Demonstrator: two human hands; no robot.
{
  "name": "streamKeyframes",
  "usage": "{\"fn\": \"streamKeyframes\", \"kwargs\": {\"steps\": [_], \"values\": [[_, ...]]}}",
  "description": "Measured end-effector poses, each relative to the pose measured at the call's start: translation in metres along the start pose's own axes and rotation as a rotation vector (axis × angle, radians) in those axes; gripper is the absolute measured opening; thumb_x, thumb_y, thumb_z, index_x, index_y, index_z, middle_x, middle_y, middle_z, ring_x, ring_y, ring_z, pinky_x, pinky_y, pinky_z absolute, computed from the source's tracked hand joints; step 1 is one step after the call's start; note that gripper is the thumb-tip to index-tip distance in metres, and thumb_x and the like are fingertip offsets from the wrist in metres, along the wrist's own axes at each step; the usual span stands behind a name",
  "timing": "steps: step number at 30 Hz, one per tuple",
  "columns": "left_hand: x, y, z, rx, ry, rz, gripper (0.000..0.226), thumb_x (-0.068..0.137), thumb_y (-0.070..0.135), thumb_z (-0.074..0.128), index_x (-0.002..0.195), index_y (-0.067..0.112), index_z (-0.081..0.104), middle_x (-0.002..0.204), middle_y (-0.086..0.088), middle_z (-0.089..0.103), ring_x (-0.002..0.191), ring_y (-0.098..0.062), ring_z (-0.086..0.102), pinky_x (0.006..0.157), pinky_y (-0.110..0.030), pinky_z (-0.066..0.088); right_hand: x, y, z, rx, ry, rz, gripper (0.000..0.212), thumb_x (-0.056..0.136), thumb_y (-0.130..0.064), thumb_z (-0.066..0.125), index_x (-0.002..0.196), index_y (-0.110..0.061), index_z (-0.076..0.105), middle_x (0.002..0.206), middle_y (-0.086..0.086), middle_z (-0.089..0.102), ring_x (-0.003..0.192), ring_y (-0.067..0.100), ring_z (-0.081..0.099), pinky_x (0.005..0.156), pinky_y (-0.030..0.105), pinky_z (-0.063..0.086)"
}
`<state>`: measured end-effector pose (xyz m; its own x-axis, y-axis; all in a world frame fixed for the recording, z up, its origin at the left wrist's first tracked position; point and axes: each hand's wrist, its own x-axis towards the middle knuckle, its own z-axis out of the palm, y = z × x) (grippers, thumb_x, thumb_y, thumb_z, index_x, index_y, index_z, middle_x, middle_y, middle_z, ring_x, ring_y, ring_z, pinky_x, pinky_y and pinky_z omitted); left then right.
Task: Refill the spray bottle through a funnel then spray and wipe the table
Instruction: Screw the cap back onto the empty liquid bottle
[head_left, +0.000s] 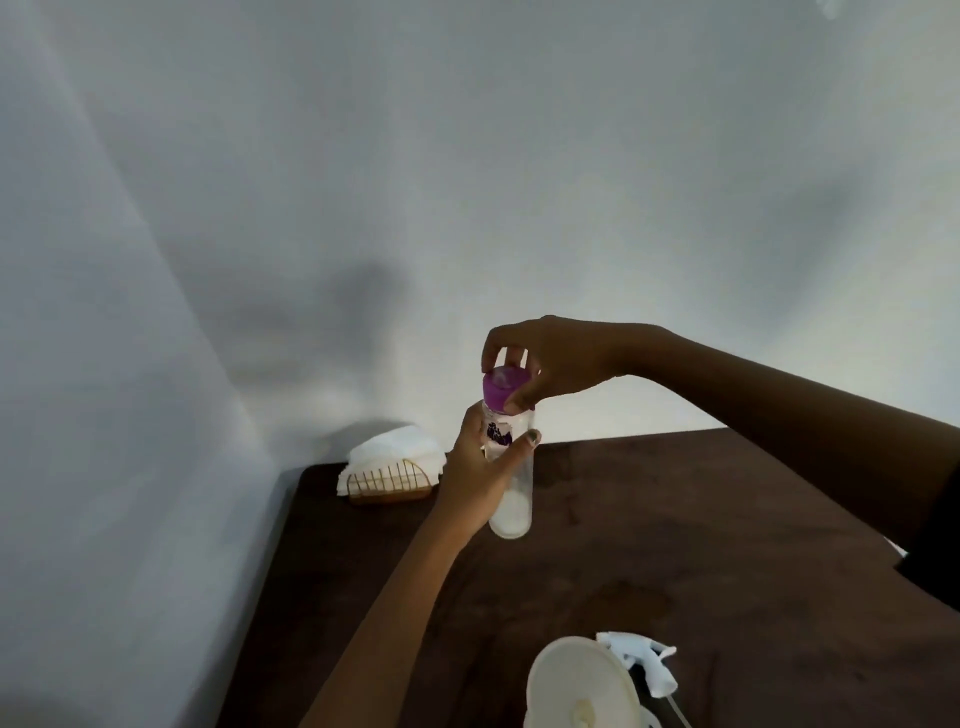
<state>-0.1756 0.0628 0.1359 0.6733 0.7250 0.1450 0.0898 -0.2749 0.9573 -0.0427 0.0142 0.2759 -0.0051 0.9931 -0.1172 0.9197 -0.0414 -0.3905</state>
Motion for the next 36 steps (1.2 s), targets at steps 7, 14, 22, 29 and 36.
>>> {"fn": "streamKeyframes", "kwargs": {"steps": [7,14,22,29,36], "values": [[0.043,-0.069,0.016,-0.044,-0.099,-0.312,0.091,0.086,0.031,0.064,0.150,0.026,-0.001,0.158,0.000,0.016,0.143,-0.020,0.024,0.112,-0.034,0.026,0.063,0.075,0.070,0.059,0.136,0.065,0.046,0.077,-0.014,0.070,0.119,-0.015,0.052,0.112,0.012,0.057,0.099,0.026,0.054,0.085,0.033,0.043],[0.079,-0.112,0.031,0.024,-0.194,-0.415,0.091,0.086,0.039,0.062,0.150,0.026,-0.002,0.157,-0.003,0.017,0.142,-0.020,0.024,0.114,-0.034,0.025,0.109,0.122,0.106,0.103,0.230,0.100,0.048,0.077,-0.006,0.066,0.122,-0.015,0.049,0.113,0.011,0.051,0.097,0.030,0.054,0.089,0.041,0.045],[0.094,-0.139,0.040,0.074,-0.180,-0.468,0.088,0.090,0.036,0.058,0.149,0.025,-0.006,0.160,0.001,0.003,0.146,-0.023,0.013,0.117,-0.041,0.020,0.138,0.142,0.118,0.072,0.237,0.104,0.049,0.078,-0.011,0.064,0.124,-0.017,0.050,0.122,0.011,0.048,0.105,0.031,0.054,0.089,0.041,0.046],[0.092,-0.146,0.041,0.051,-0.192,-0.488,0.090,0.090,0.035,0.059,0.149,0.026,-0.008,0.160,0.001,0.003,0.145,-0.025,0.015,0.117,-0.042,0.021,0.134,0.144,0.118,-0.078,0.315,0.119,0.049,0.084,-0.019,0.059,0.132,-0.022,0.047,0.131,0.010,0.042,0.117,0.029,0.043,0.085,0.042,0.047],[0.065,-0.136,0.031,0.007,-0.163,-0.527,0.087,0.089,0.032,0.060,0.150,0.027,-0.002,0.158,-0.003,0.014,0.143,-0.025,0.022,0.115,-0.043,0.025,0.111,0.131,0.104,-0.104,0.441,0.147,0.045,0.086,-0.026,0.056,0.130,-0.018,0.048,0.133,0.009,0.043,0.116,0.031,0.046,0.089,0.045,0.044]]}}
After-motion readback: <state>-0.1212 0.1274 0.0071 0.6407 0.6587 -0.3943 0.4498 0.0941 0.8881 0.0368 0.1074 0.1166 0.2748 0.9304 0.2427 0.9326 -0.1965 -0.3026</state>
